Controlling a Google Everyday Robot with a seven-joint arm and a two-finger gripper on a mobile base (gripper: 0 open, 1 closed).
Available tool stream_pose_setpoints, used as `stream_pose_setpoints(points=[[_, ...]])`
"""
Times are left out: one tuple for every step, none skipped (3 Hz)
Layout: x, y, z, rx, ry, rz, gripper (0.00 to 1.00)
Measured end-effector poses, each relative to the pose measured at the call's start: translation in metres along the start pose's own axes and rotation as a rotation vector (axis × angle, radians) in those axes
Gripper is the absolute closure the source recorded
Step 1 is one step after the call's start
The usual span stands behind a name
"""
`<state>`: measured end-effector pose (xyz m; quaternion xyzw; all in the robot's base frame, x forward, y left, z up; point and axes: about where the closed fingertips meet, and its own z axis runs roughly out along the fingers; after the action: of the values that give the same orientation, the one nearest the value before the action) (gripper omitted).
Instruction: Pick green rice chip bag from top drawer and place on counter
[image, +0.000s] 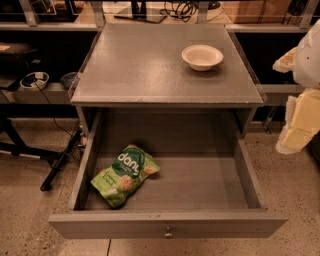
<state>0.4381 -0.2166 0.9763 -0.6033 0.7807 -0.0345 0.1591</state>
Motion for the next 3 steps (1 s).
stream_pose_setpoints(points=[[-0.0006, -0.0001, 0.0003, -0.001, -0.01, -0.002, 0.0], [-0.0047, -0.0006, 0.0026, -0.011, -0.088, -0.018, 0.0], [-0.0031, -0.0059, 0.0087, -0.075, -0.223, -0.036, 0.0]])
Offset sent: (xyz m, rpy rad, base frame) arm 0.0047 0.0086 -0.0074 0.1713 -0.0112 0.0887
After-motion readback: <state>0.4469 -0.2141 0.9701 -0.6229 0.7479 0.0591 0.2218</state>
